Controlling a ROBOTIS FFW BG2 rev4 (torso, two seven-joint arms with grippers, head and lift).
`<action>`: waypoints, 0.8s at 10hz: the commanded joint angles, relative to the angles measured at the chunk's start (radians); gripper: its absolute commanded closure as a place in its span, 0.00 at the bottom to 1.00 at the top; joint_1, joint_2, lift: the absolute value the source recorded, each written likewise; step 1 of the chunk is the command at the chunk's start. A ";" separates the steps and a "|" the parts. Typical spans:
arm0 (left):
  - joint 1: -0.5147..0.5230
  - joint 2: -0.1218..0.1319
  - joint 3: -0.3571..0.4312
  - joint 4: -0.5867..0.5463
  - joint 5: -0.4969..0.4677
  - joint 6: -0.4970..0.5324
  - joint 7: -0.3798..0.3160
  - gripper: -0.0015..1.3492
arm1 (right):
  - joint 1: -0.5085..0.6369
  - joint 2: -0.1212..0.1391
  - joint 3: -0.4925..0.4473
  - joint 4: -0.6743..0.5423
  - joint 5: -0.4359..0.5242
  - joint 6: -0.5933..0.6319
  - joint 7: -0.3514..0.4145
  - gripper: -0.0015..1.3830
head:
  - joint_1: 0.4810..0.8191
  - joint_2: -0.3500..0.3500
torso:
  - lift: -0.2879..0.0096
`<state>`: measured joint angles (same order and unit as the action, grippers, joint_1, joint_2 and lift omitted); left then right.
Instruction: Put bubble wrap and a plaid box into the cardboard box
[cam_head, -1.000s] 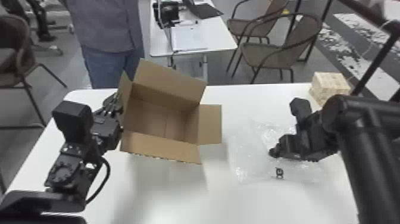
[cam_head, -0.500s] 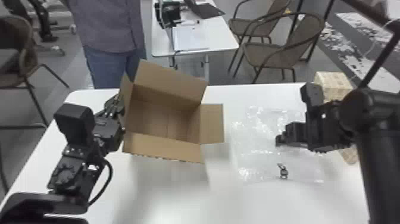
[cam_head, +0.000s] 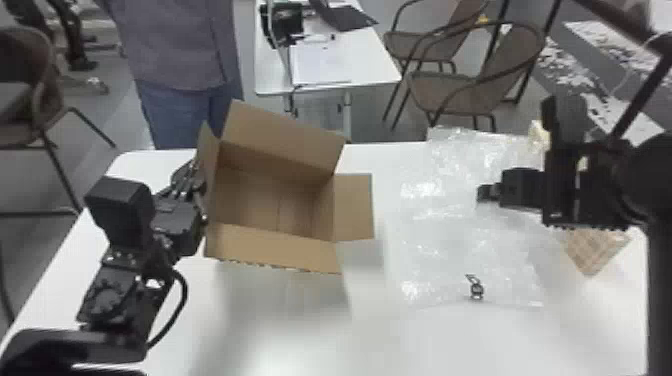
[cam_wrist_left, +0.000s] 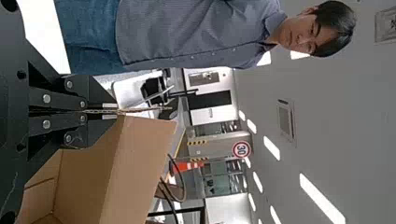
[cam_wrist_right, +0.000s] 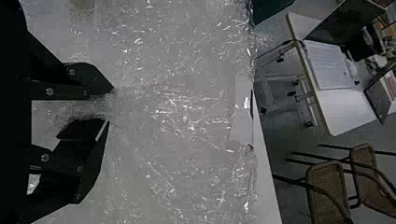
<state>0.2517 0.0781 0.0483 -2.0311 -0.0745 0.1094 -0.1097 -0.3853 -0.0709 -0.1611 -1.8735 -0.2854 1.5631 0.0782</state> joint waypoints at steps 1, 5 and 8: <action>0.004 -0.005 0.004 -0.001 0.001 -0.002 0.001 0.91 | 0.002 0.000 -0.011 -0.092 -0.061 0.009 0.000 0.73 | 0.62 0.52 | 0.61; 0.003 -0.006 -0.001 0.000 -0.001 0.004 0.002 0.91 | -0.020 -0.004 -0.005 -0.184 -0.247 0.009 0.000 0.73 | 0.44 0.58 | 0.61; -0.008 -0.006 -0.013 0.011 -0.002 0.003 0.005 0.91 | -0.014 -0.018 0.058 -0.121 -0.517 0.009 -0.120 0.73 | 0.41 0.64 | 0.61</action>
<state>0.2459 0.0716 0.0390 -2.0228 -0.0767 0.1133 -0.1042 -0.4008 -0.0837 -0.1161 -2.0229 -0.7128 1.5631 -0.0294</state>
